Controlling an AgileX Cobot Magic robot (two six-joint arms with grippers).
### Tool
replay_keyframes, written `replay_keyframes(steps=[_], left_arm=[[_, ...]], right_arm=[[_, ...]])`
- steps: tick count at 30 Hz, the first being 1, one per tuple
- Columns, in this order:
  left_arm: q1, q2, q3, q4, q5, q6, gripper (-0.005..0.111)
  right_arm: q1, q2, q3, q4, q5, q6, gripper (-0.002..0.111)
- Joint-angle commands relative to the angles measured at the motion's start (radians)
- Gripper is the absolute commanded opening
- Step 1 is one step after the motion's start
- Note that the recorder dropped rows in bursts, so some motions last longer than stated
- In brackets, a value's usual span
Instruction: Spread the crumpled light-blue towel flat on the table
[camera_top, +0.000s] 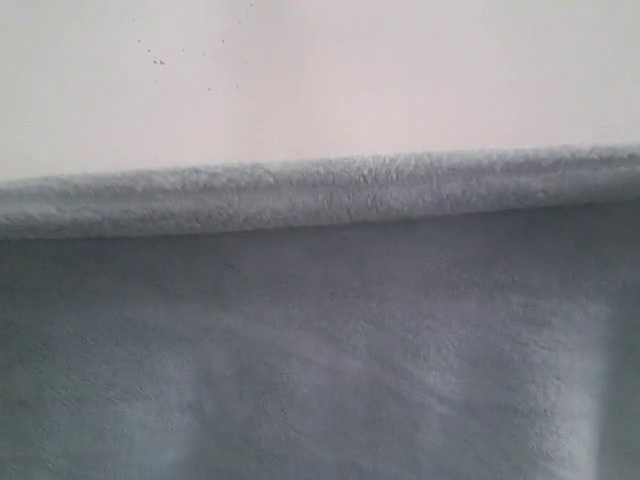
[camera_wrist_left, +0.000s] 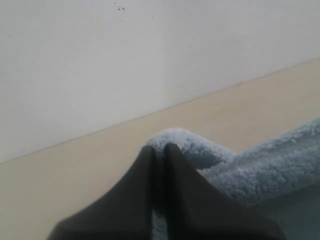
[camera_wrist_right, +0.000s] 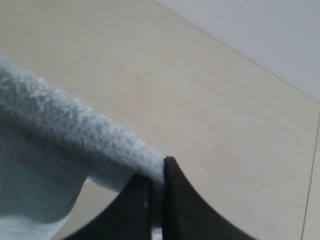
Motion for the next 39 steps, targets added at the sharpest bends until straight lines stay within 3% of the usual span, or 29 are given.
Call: replay_keyframes(steps=[1,12,21,25,30,32,35,37,39], left_arm=[[0.01,0.136,0.133,0.064,-0.189,0.014,0.004],[0.01,0.508,0.164,0.068,-0.635,0.025,0.004],[0.01,0.814,0.156,0.059,-0.881,0.124,0.004],[0.01,0.928,0.121,-0.045,-0.97,0.198,0.004],[0.01,1.043,0.059,-0.283,-1.029,0.36,0.004],[0.01,1.08,0.032,-0.313,-1.031,0.412,0.009],[0.01,1.135,-0.006,-0.313,-1.031,0.427,0.024],[0.01,1.167,-0.029,-0.313,-1.031,0.427,0.038],[0.01,1.19,-0.047,-0.318,-1.043,0.427,0.05]], right_arm=[[-0.014,0.095,0.127,-0.15,-0.143,0.006,0.0],[-0.014,0.379,0.166,-0.319,-0.521,0.014,0.0],[-0.014,0.608,0.166,-0.458,-0.784,0.056,0.0],[-0.035,0.708,0.157,-0.598,-0.904,0.205,0.0],[-0.088,0.806,0.118,-0.616,-1.022,0.352,0.0],[-0.108,0.837,0.106,-0.616,-1.07,0.376,0.0],[-0.131,0.877,0.077,-0.61,-1.102,0.39,0.0],[-0.136,0.908,0.056,-0.61,-1.098,0.407,0.007],[-0.142,0.934,0.037,-0.609,-1.1,0.408,0.021]])
